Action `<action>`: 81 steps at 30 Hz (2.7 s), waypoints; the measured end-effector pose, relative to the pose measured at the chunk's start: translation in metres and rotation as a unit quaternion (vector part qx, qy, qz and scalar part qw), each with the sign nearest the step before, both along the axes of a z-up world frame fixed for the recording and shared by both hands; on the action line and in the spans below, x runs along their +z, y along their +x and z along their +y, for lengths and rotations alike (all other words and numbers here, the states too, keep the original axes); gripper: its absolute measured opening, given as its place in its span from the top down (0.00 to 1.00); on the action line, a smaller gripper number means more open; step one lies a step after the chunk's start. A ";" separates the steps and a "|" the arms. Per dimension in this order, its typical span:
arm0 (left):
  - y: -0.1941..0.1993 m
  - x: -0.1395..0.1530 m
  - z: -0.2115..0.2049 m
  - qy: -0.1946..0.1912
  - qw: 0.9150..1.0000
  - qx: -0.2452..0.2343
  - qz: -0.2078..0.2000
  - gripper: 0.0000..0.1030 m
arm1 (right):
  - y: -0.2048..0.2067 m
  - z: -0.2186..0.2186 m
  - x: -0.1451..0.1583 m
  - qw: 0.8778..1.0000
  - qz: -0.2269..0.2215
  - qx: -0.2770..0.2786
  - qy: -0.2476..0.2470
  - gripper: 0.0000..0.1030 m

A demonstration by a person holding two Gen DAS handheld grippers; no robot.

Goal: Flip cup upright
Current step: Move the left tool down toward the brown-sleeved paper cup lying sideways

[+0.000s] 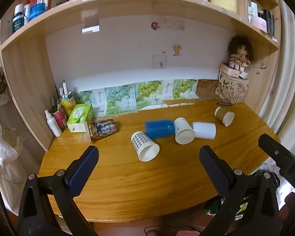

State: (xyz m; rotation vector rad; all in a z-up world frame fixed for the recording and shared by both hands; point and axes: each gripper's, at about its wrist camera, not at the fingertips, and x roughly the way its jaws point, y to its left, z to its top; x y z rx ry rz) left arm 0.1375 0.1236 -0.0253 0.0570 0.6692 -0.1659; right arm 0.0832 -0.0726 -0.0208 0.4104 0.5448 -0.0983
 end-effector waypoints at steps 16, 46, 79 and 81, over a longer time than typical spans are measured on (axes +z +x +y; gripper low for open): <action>0.033 -0.011 -0.054 0.010 0.997 -0.034 0.073 0.01 | 0.029 -0.033 -0.022 0.996 0.074 0.035 0.042 0.18; 0.167 -0.001 -0.260 0.221 0.939 -0.263 0.030 0.01 | 0.178 -0.238 -0.083 0.937 0.160 0.049 0.306 0.18; 0.213 -0.148 -0.380 0.511 0.644 -0.570 0.000 0.01 | 0.252 -0.342 -0.166 0.892 0.210 0.044 0.397 0.18; 0.216 -0.154 -0.383 0.510 0.637 -0.578 0.008 0.01 | 0.254 -0.345 -0.168 0.894 0.212 0.042 0.392 0.18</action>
